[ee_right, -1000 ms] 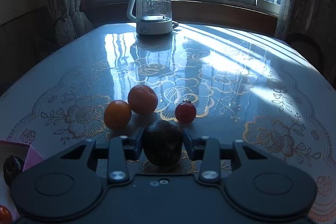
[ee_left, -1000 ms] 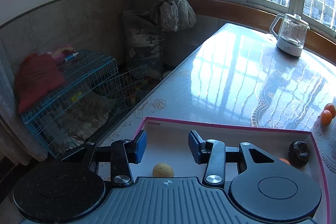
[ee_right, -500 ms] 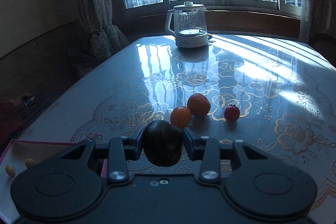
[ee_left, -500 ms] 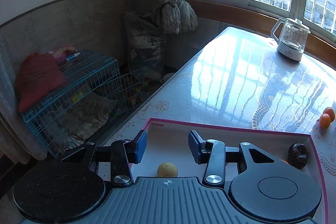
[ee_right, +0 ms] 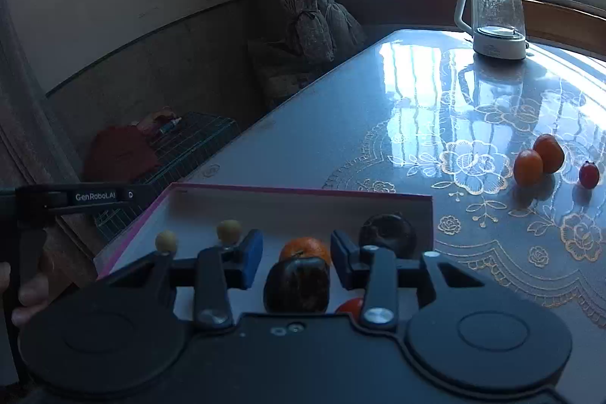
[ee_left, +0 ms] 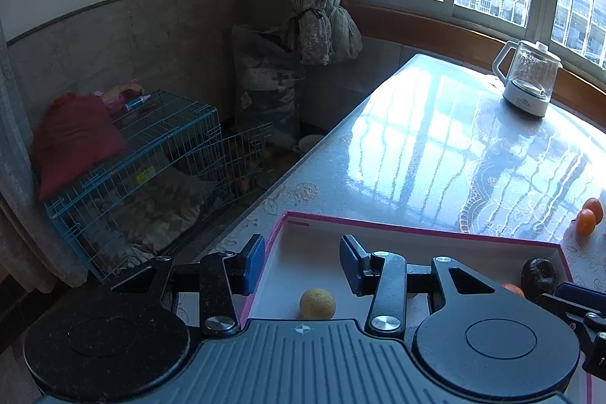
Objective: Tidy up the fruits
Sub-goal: 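Carry the dark plum into the tray and open the right gripper, then move the left gripper to an orange and close on it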
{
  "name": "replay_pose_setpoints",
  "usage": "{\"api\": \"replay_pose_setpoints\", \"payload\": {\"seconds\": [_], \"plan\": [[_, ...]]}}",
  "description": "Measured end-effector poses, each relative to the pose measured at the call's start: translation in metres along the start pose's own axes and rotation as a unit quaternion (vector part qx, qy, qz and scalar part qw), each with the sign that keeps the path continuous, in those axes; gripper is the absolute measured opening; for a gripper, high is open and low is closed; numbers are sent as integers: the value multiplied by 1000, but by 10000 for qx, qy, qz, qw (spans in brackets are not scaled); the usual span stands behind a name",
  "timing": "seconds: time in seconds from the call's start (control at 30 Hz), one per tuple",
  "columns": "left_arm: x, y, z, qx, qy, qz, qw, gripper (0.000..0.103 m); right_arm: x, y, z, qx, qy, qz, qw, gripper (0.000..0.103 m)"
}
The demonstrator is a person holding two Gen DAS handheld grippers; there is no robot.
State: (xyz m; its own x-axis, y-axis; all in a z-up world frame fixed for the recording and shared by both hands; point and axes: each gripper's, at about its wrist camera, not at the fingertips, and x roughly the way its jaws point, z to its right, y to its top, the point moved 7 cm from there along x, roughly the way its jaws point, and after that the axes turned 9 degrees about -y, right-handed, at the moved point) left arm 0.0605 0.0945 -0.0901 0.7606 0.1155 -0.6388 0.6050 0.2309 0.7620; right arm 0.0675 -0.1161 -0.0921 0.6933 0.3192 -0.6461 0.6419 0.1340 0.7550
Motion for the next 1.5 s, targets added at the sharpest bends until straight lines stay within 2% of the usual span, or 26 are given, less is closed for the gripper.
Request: {"api": "replay_pose_setpoints", "payload": {"seconds": [0.13, 0.2, 0.23, 0.27, 0.33, 0.4, 0.47, 0.6, 0.7, 0.83, 0.97, 1.07, 1.17, 1.2, 1.23, 1.3, 1.5], "plan": [[-1, -2, -3, -21, 24, -19, 10000, 44, 2, -2, -13, -160, 60, -53, 9998, 41], [-1, -1, -3, -8, 16, -12, 10000, 44, 1, -1, -14, -154, 37, -13, 9999, 45], [0, 0, -2, 10, 13, -5, 10000, 44, -1, 0, -12, -143, 3, 29, 9999, 54], [0, 0, -1, 20, 5, -1, 10000, 44, -2, 2, -11, -129, -41, 77, 9999, 70], [0, 2, 2, 47, -36, 2, 10000, 44, -10, 5, -2, -95, -234, 321, 9992, 86], [2, 4, 8, 107, -82, 6, 9999, 44, -18, 9, 9, -65, -392, 509, 9979, 87], [4, 8, 20, 199, -170, 7, 9997, 44, -25, 11, 26, 106, -655, 602, 9960, 100], [8, 16, 61, 536, -512, 49, 9972, 44, -39, 11, 68, 594, -1033, 673, 9906, 100], [11, 22, 106, 885, -853, 122, 9923, 44, -54, 7, 99, 935, -1310, 750, 9841, 101], [18, 27, 183, 1423, -1352, 210, 9803, 45, -76, -3, 136, 1255, -1678, 861, 9740, 101], [31, 23, 252, 1802, -1662, 150, 9694, 45, -95, -15, 165, 1520, -1915, 917, 9653, 101], [41, 15, 294, 2042, -1698, 181, 9639, 46, -107, -25, 185, 1674, -2050, 924, 9599, 101], [53, 7, 327, 2179, -1759, 37, 9600, 47, -115, -33, 200, 1789, -2170, 907, 9553, 101], [57, 4, 336, 2237, -1746, 12, 9589, 51, -117, -35, 203, 1833, -2192, 908, 9540, 101], [61, 2, 342, 2290, -1691, 3, 9586, 57, -120, -37, 208, 1876, -2212, 908, 9527, 101], [66, -2, 349, 2377, -1591, 37, 9582, 63, -124, -41, 217, 1947, -2250, 899, 9505, 101], [89, -9, 360, 2303, -1501, -195, 9613, 63, -128, -45, 234, 2112, -2271, 908, 9463, 101]]}}
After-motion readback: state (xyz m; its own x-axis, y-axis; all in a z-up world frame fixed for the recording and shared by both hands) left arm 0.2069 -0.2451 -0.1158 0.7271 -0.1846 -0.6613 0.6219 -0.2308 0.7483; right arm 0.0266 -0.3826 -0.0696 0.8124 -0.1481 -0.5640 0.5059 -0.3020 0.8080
